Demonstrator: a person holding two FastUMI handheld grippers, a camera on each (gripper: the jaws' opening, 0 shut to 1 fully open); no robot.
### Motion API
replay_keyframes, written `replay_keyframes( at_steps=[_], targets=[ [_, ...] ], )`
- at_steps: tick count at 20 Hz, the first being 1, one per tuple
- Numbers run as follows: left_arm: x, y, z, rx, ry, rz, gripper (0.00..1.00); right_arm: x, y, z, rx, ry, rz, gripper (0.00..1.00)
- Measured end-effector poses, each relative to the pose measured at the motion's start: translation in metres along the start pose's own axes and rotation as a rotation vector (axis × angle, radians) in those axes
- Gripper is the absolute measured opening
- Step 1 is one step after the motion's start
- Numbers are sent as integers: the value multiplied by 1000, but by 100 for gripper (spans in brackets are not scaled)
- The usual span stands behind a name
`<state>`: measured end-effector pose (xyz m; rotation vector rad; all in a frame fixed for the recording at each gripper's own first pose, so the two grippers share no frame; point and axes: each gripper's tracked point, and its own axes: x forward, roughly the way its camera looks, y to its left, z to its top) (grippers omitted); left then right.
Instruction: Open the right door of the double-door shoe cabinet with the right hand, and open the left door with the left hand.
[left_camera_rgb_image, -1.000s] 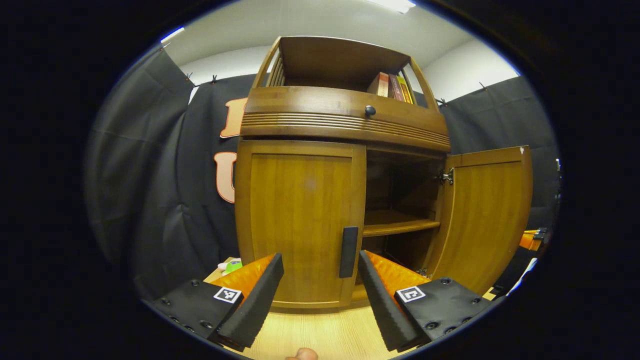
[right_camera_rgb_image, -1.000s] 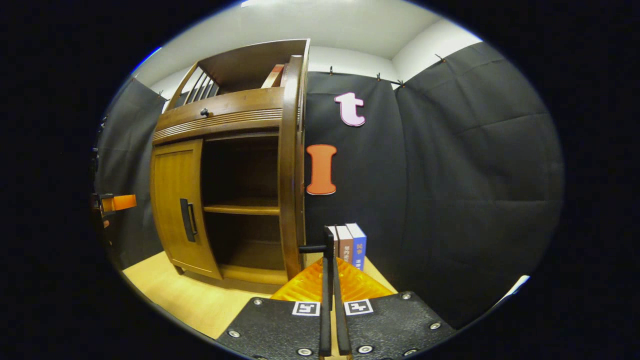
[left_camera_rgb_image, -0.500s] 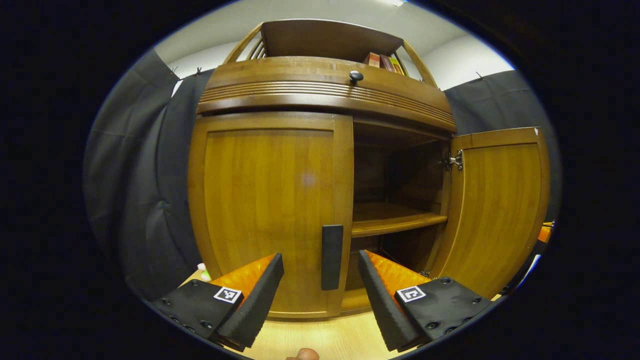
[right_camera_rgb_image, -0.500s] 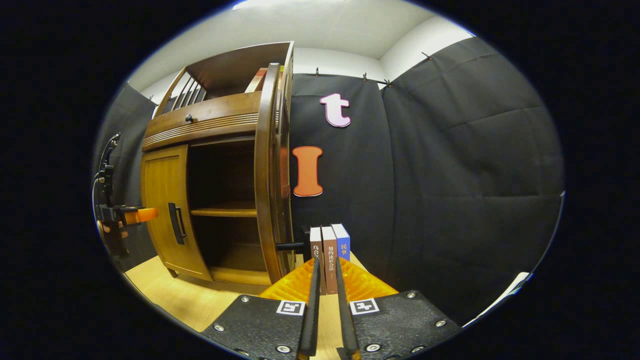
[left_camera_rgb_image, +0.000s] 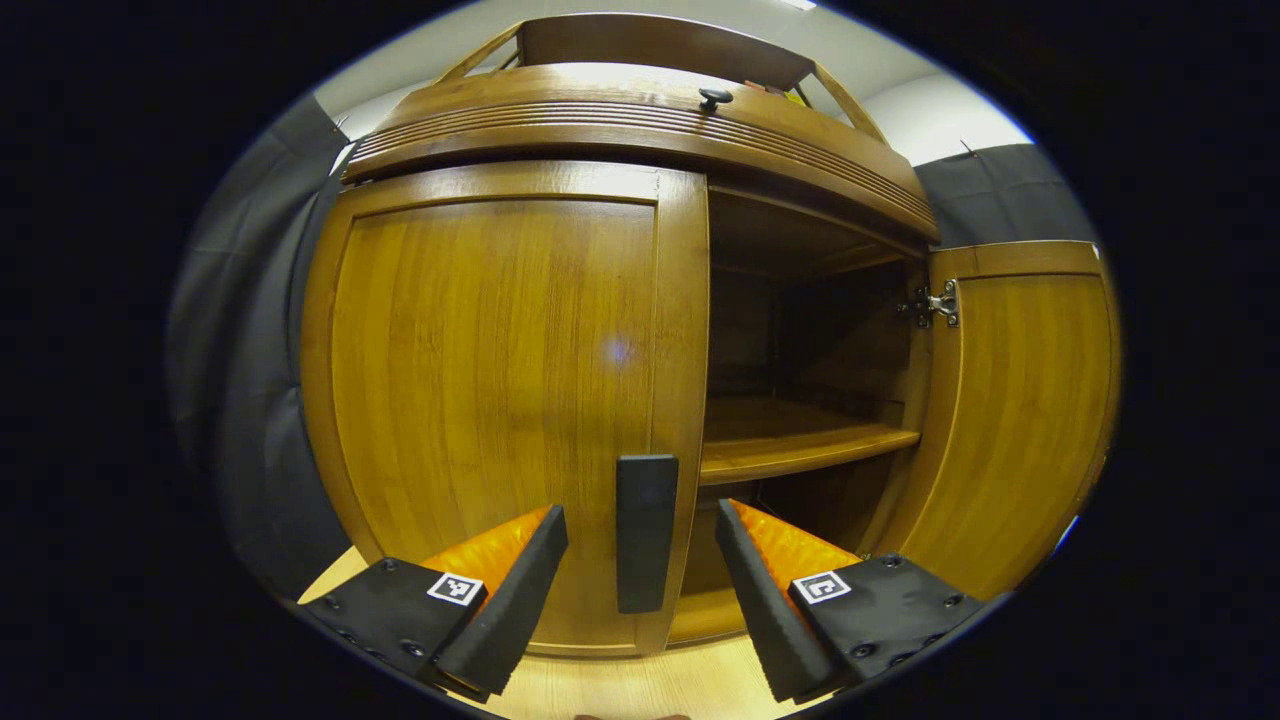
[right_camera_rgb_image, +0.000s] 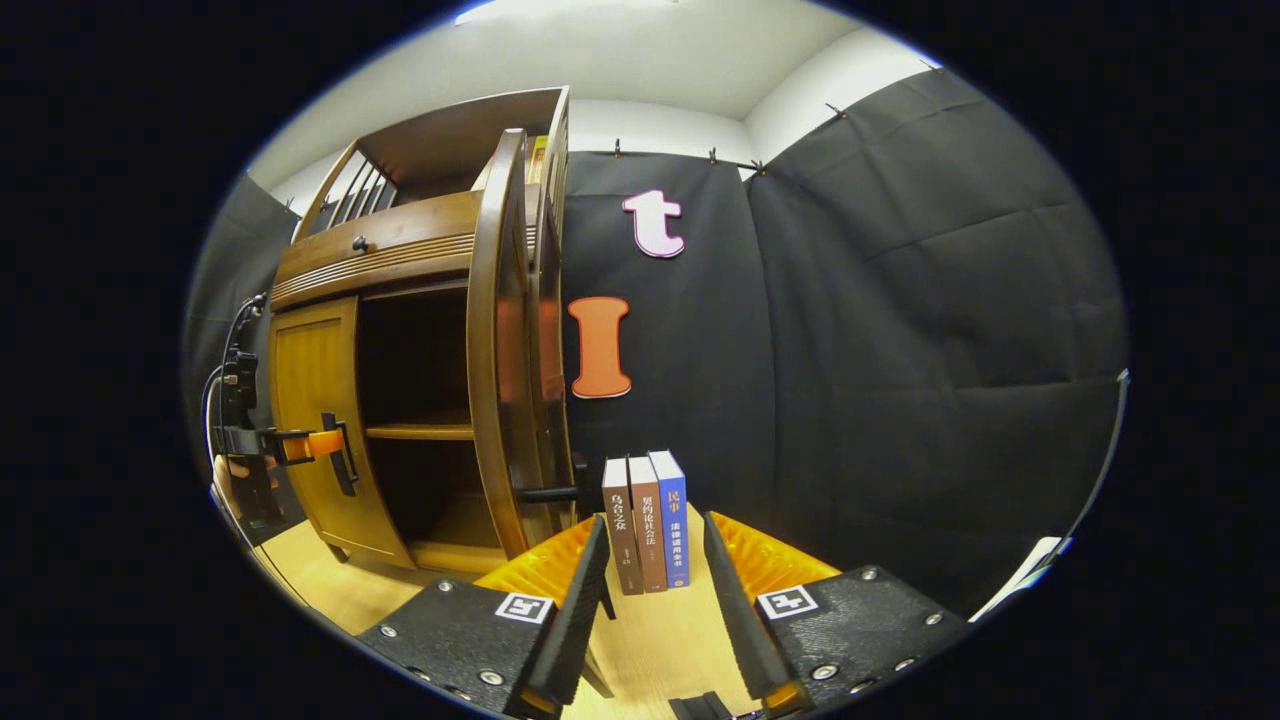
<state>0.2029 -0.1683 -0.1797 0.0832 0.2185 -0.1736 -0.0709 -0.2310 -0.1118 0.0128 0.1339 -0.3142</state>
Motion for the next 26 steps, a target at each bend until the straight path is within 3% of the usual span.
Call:
replay_keyframes(
  at_steps=[2,3,5,6,7,8,14,19,20,26],
  targets=[
    [5,5,1,40,0,19,97,-1,1,1,0,-3,0,64],
    [8,6,2,56,-4,24,95,-1,1,1,2,-2,3,75],
    [11,3,0,60,9,18,95,1,2,0,-1,-2,3,75],
    [13,1,-3,47,13,10,92,0,4,0,-4,-1,7,64],
    [15,-2,-3,31,11,2,89,0,5,-1,-6,1,10,64],
    [17,-4,-7,19,14,-11,82,0,6,-3,-7,4,12,75],
    [14,0,-11,16,40,-17,41,-2,13,-2,-15,7,21,75],
    [3,-1,-13,23,56,-27,35,-8,16,1,-12,8,20,75],
    [-1,-1,-12,25,55,-35,35,-8,17,2,-14,8,20,64],
    [-35,-3,-14,11,52,-82,35,-16,22,11,-16,0,-2,64]
  ],
)
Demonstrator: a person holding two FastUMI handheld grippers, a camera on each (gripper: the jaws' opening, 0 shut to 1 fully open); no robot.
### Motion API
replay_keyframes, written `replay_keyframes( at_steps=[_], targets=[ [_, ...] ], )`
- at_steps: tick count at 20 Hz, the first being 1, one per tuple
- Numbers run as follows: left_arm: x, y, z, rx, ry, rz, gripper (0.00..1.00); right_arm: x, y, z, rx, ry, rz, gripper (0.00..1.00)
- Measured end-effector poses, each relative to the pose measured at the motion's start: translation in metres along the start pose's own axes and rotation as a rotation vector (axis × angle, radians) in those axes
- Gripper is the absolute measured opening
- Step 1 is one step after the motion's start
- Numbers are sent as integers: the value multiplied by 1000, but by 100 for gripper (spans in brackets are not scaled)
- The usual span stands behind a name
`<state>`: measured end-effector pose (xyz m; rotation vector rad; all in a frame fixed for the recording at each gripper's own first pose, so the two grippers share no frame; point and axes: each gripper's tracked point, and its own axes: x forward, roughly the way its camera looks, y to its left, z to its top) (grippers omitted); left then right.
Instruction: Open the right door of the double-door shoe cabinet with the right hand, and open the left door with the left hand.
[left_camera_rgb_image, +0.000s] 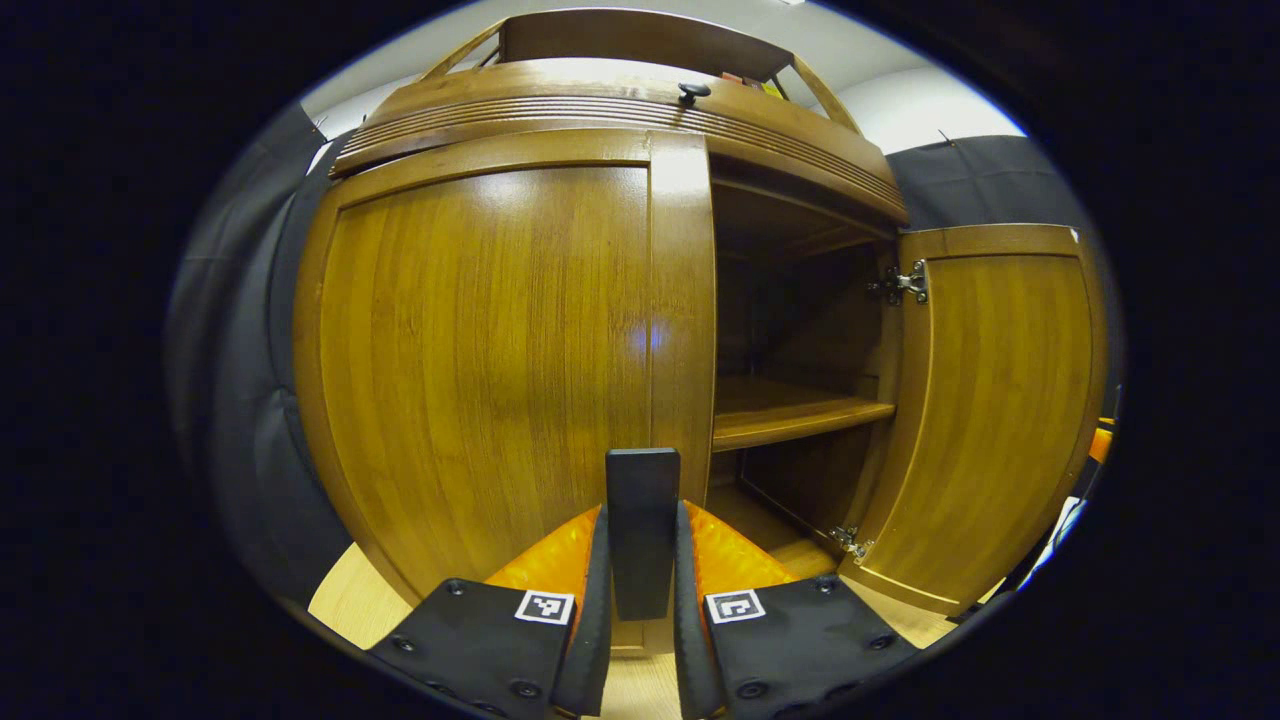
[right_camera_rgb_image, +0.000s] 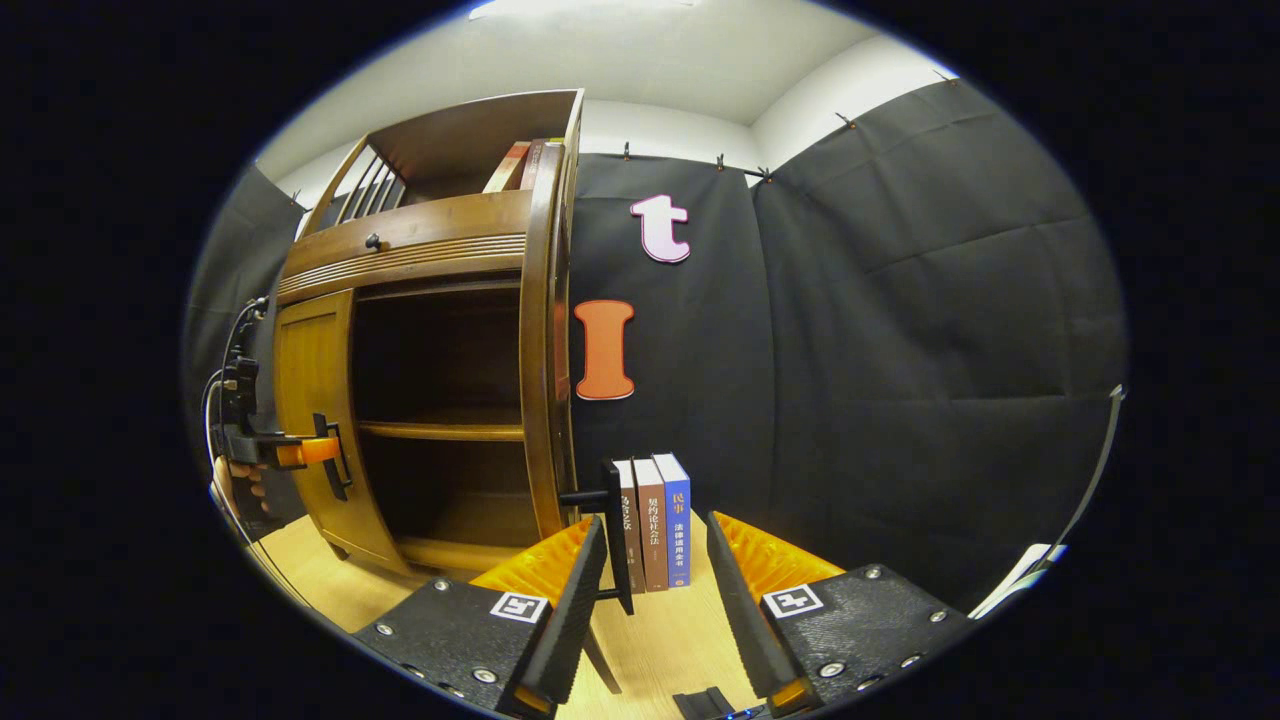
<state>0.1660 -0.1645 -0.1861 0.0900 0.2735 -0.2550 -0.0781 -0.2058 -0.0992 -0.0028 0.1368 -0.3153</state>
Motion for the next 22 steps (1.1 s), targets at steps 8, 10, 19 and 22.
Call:
replay_keyframes(
  at_steps=[8,10,19,22],
  targets=[
    [-51,8,-5,-4,0,-46,34,-23,23,19,-12,-25,3,64],
    [-64,11,-6,-2,-4,-51,34,-29,32,22,-22,-27,14,64],
    [-120,34,-9,-8,-13,-55,34,-46,90,30,-54,-49,122,53],
    [-138,44,-10,-5,-19,-38,34,-44,103,28,-51,-43,150,64]
  ],
)
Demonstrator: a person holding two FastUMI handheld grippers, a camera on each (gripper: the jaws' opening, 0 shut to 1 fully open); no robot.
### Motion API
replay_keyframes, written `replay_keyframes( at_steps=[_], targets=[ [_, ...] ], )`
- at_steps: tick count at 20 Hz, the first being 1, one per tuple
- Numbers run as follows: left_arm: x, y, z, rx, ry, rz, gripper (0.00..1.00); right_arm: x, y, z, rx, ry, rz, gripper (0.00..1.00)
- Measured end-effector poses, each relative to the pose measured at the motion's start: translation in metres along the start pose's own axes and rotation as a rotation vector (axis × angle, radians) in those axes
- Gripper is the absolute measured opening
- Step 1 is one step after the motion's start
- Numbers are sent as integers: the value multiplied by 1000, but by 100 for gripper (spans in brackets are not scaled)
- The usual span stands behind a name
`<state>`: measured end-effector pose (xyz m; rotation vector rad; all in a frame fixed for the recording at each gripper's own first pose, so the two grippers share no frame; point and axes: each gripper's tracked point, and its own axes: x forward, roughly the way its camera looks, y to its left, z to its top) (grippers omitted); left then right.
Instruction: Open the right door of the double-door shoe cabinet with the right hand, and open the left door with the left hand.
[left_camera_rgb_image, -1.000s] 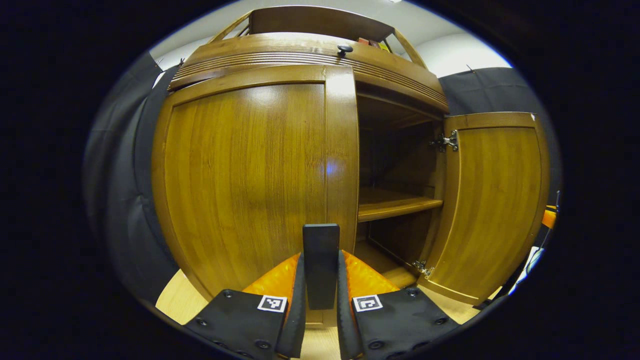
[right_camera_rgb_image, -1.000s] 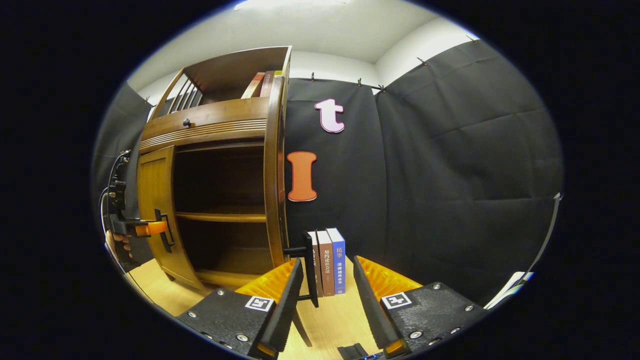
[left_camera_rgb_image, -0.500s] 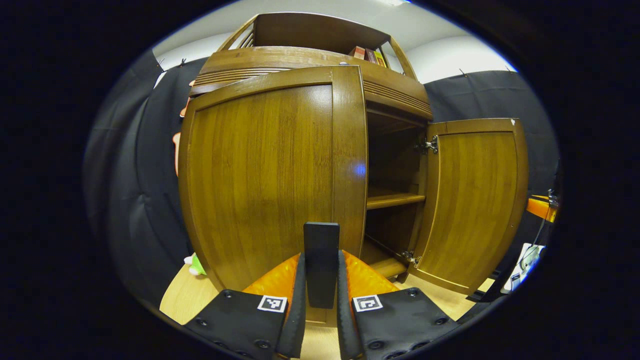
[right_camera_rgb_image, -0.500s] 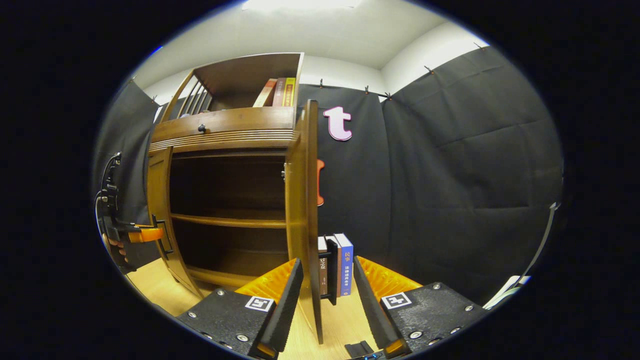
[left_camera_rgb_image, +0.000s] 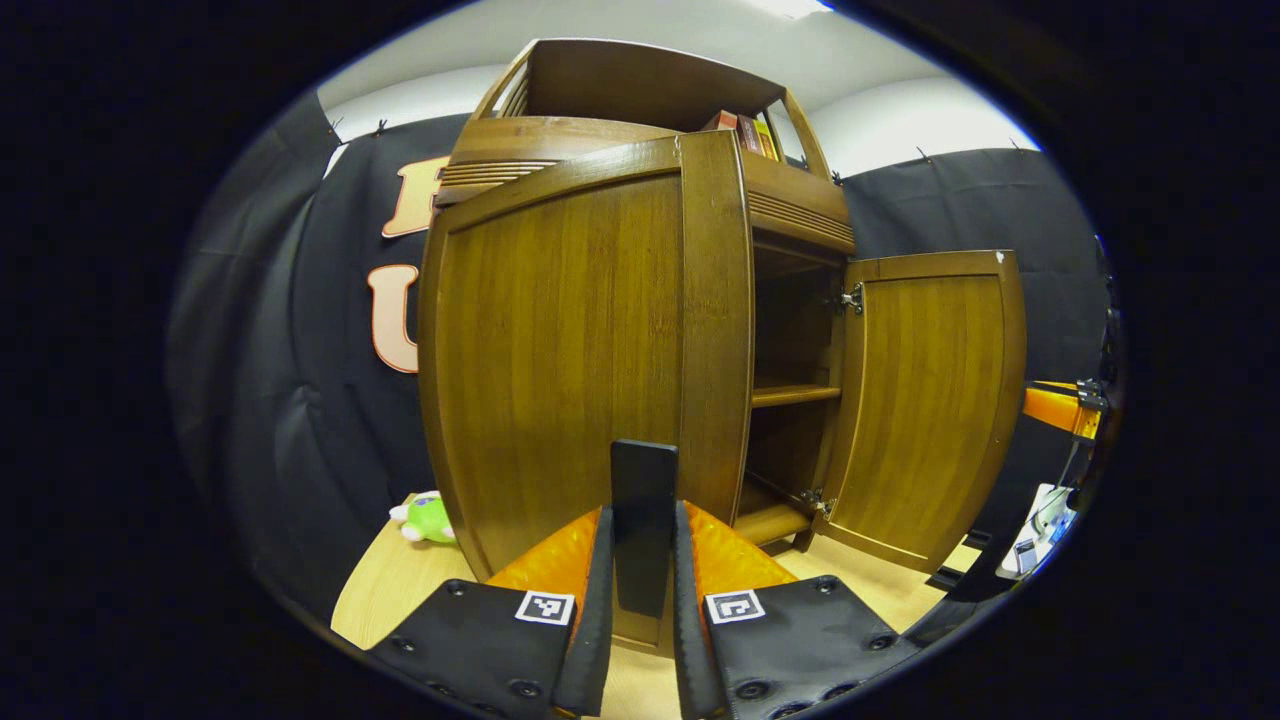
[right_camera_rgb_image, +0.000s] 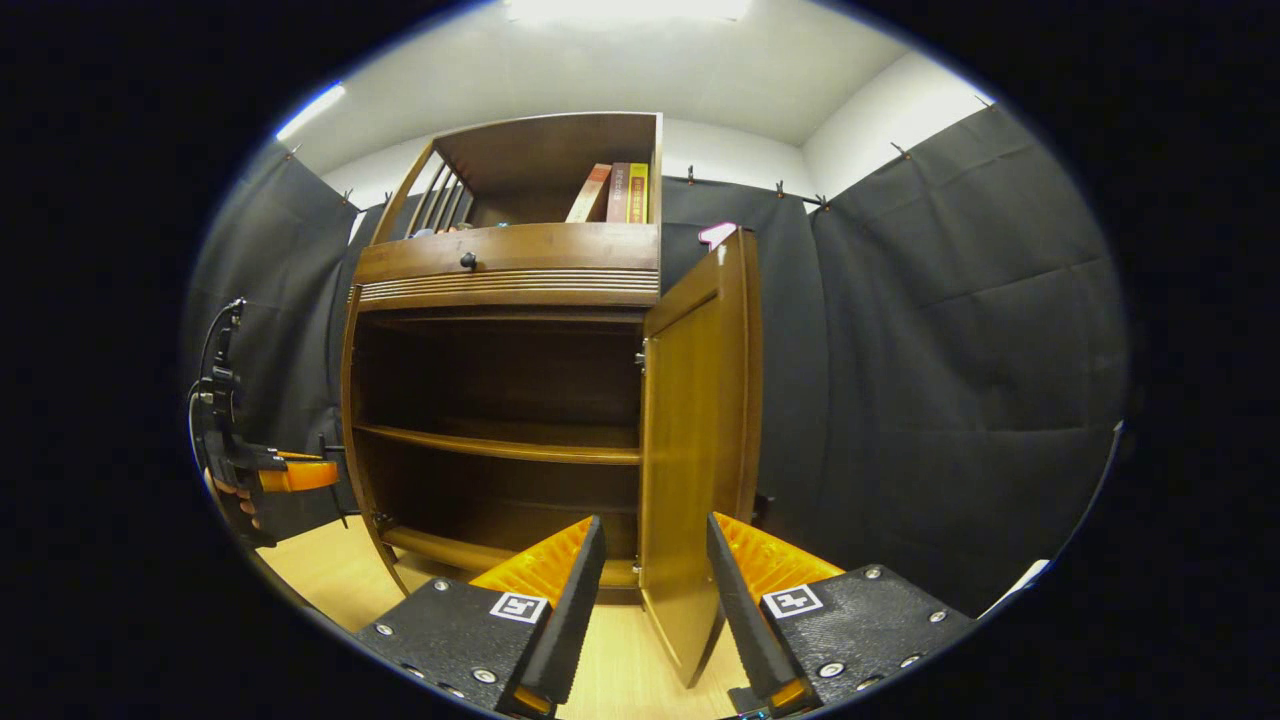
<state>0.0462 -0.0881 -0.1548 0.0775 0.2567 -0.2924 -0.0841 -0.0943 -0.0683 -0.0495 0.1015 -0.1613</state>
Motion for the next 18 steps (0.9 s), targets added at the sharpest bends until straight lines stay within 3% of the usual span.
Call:
replay_keyframes(
  at_steps=[3,4,6,7,8,9,10,12,13,17,18],
  targets=[
    [-19,10,-1,-20,2,15,34,4,12,-2,1,6,24,64],
    [-26,16,0,-26,-1,20,30,4,16,-2,3,6,33,53],
    [-33,23,-2,-17,-1,30,22,5,24,-1,7,7,52,53],
    [-37,25,-2,-10,-1,40,23,5,28,-1,8,7,61,53],
    [-41,29,-1,-5,-5,51,23,5,33,0,8,6,69,64],
    [-45,33,-2,0,-7,62,23,3,36,0,8,5,77,53],
    [-49,38,-3,2,-5,71,22,3,38,0,7,4,82,53],
    [-55,44,-8,3,6,85,22,3,44,2,4,0,91,53],
    [-57,49,-9,1,6,92,22,2,46,2,4,0,97,64],
    [-68,70,-11,6,2,149,22,1,55,3,13,8,116,64],
    [-70,73,-8,13,-8,157,14,1,57,2,16,10,121,64]
  ],
)
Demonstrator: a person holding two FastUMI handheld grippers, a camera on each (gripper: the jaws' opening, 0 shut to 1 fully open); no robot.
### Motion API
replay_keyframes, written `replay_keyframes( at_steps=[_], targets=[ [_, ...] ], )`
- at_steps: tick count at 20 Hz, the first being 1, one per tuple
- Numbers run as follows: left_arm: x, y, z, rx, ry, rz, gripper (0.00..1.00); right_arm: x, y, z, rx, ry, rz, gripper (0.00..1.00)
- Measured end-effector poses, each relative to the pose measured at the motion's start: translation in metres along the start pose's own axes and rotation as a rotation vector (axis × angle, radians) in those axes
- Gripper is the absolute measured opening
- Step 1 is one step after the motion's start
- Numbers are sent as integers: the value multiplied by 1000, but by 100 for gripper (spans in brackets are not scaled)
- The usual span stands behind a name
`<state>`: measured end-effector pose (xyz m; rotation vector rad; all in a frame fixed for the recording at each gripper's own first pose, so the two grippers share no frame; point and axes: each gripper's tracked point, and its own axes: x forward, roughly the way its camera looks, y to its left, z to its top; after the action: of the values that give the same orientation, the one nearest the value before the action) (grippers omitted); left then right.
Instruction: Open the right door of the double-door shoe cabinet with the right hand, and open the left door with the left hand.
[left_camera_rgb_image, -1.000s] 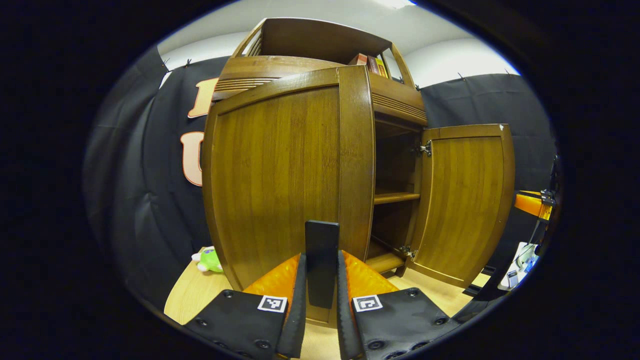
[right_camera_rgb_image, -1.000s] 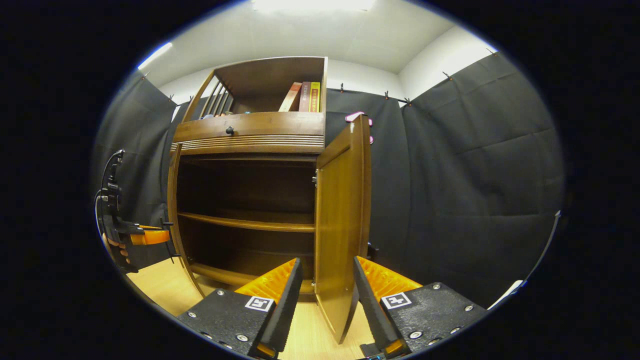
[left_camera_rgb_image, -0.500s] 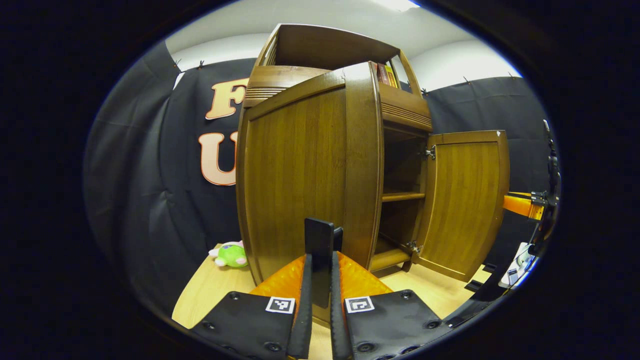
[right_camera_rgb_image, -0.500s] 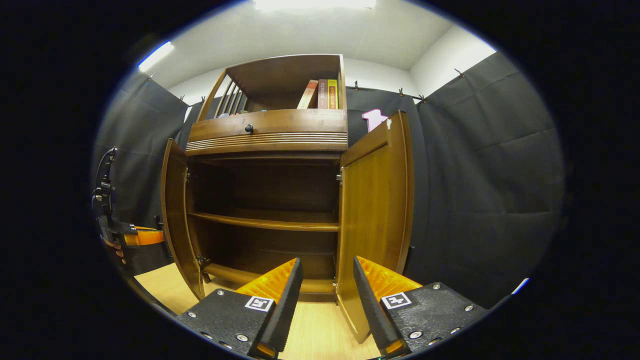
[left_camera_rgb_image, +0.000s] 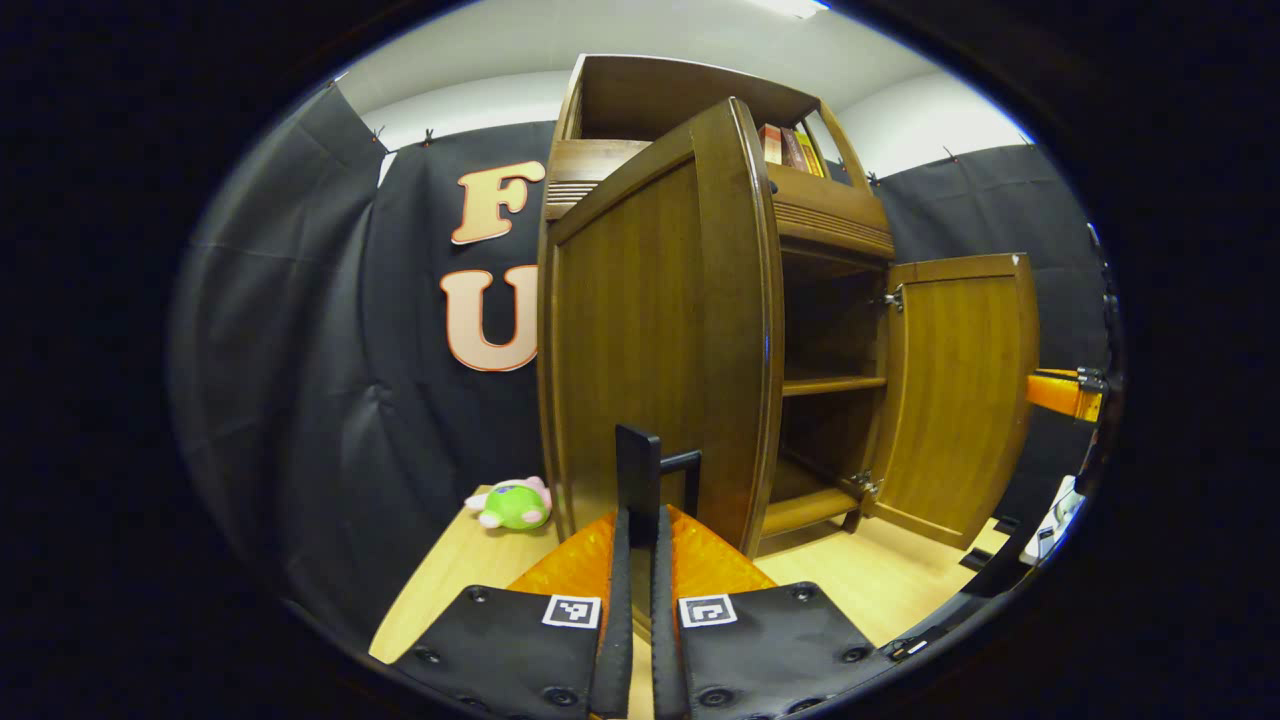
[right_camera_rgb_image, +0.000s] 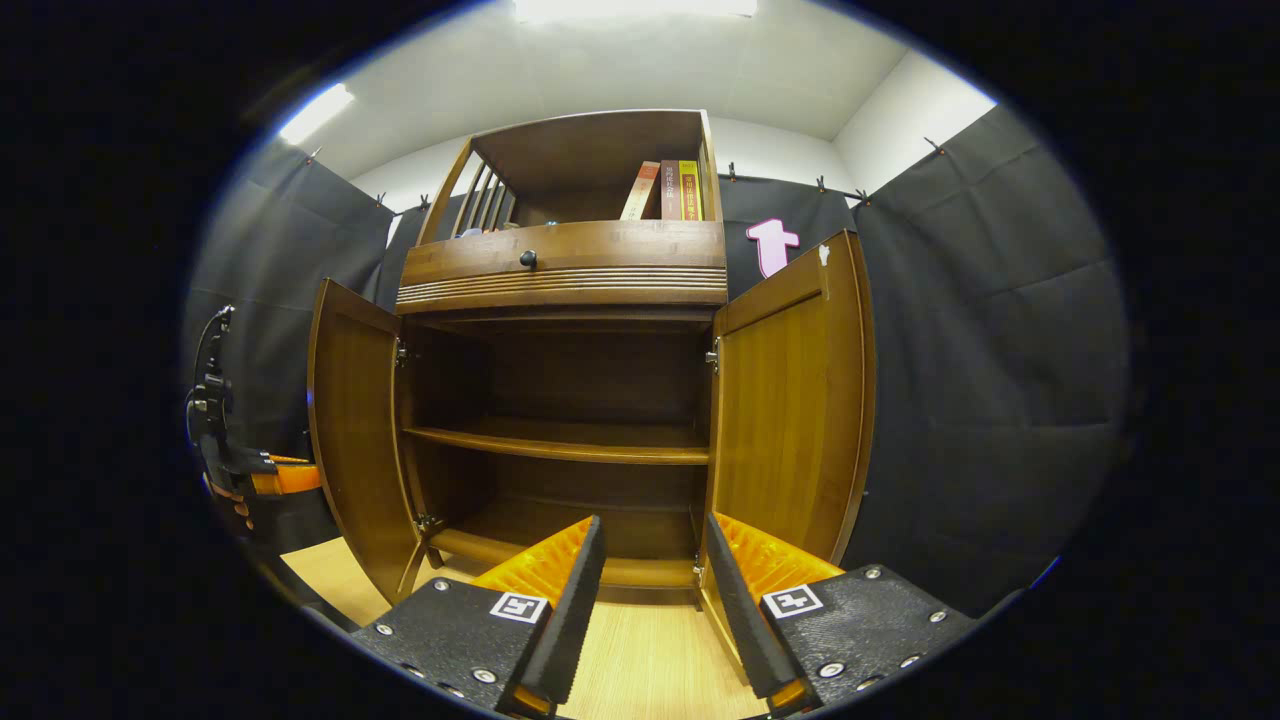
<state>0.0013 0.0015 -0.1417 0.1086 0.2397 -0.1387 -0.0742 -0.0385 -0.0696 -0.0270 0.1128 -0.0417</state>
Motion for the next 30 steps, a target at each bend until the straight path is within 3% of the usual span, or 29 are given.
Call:
replay_keyframes(
  at_steps=[19,26,28,29,30],
  targets=[
    [-23,92,3,-44,-40,108,14,7,35,-4,15,32,67,64],
    [-40,121,9,-41,-67,151,8,12,48,-5,18,32,87,64],
    [-46,120,11,-52,-73,138,0,13,52,-6,28,34,95,64],
    [-49,122,12,-47,-73,146,14,14,53,-6,33,36,99,64],
    [-53,123,13,-41,-72,156,8,14,54,-6,36,35,101,75]
  ],
)
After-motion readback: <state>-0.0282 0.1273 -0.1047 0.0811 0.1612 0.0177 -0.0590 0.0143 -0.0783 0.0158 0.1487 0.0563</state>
